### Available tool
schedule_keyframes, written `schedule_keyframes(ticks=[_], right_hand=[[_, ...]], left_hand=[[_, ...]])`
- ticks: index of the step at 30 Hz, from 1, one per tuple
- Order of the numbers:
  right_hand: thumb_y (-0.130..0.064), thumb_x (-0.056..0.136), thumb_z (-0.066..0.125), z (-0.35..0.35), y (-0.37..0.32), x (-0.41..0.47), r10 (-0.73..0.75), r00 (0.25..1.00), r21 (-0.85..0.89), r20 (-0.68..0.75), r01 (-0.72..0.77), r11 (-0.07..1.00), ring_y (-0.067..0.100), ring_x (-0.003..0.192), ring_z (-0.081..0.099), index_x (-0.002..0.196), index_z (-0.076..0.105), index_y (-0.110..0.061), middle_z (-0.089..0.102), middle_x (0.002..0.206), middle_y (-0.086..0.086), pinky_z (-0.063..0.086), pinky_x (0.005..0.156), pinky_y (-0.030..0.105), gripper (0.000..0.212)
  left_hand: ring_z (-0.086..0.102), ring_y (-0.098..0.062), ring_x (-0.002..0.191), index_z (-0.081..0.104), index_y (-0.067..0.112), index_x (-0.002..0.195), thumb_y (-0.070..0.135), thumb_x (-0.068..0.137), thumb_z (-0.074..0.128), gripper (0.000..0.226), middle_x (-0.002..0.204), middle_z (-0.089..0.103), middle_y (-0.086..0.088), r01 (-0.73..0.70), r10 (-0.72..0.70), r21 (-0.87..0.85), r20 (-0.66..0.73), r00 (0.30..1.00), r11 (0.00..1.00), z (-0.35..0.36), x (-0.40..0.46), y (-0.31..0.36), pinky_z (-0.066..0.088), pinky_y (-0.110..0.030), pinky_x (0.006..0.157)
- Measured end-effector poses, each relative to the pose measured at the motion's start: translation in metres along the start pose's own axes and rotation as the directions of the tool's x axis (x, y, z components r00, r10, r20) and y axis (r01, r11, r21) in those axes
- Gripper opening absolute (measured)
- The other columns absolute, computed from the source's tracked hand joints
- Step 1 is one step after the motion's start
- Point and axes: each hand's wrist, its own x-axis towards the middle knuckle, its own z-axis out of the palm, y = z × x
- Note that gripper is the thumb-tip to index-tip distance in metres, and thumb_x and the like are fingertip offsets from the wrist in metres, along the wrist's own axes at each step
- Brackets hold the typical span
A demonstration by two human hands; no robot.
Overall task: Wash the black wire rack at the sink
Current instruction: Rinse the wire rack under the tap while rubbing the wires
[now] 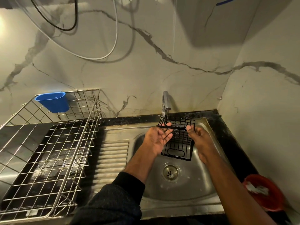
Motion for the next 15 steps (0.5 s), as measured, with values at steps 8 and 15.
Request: schedule_keyframes(ticks=[8,15], right_hand=[[-0.038,0.091,0.067,0.0008,0.0012,0.0036,-0.007,1.0,-0.01,-0.002,0.007,1.0,0.017,0.114,0.06,0.111,0.067,-0.021,0.068,0.116,-0.005,0.036,0.095,0.036,0.026],[-0.04,0.09,0.069,0.0027,-0.0019,0.0037,-0.028,0.999,-0.031,-0.021,0.028,0.999,0.016,0.109,0.063,0.102,0.069,-0.025,0.071,0.107,-0.008,0.039,0.083,0.027,0.019]], left_hand=[[0.067,-0.031,0.111,0.057,0.003,0.092,-0.014,0.086,0.027,0.035,0.12,0.071,-0.019,-0.012,0.012,-0.021,-0.026,1.0,1.0,0.0031,-0.0031,0.0036,0.055,-0.039,0.091],[0.067,-0.03,0.111,0.056,0.004,0.093,-0.013,0.085,0.027,0.034,0.116,0.072,-0.016,-0.024,0.023,-0.03,-0.023,0.999,0.999,0.0049,-0.006,0.0078,0.055,-0.038,0.088]])
